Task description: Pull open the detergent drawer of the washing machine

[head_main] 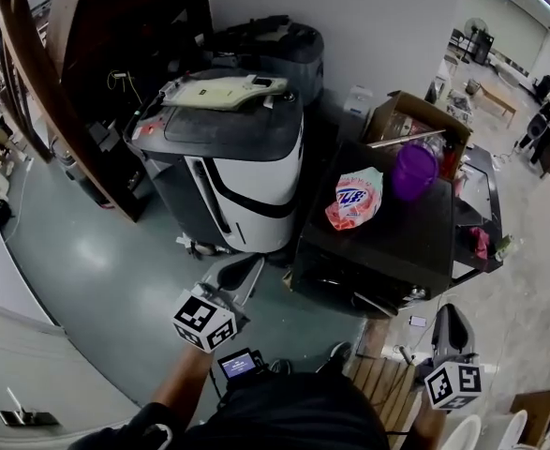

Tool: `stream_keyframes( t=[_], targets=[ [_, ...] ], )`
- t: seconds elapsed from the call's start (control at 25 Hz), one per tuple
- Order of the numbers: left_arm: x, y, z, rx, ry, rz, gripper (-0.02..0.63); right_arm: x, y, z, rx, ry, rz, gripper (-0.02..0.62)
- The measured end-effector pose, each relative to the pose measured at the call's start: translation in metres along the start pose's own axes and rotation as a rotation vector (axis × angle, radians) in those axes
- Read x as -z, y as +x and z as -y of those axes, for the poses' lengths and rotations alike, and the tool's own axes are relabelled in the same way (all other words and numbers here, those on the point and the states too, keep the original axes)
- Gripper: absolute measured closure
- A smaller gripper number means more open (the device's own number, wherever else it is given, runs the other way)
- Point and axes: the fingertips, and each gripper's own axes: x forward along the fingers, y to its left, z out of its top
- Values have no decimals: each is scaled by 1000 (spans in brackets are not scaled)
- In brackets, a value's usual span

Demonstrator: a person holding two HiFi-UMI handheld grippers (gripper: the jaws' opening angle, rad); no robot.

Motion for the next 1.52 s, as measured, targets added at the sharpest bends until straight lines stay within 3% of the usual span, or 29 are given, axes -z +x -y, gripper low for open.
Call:
stream_keyframes(
  t=[1.0,1.52],
  targets=[
    [54,90,30,42,-41,-120,543,22,33,74,18,34,-69,588],
    [132,149,25,34,-159,-241,543,32,59,107,15,33,-118,586]
  ],
)
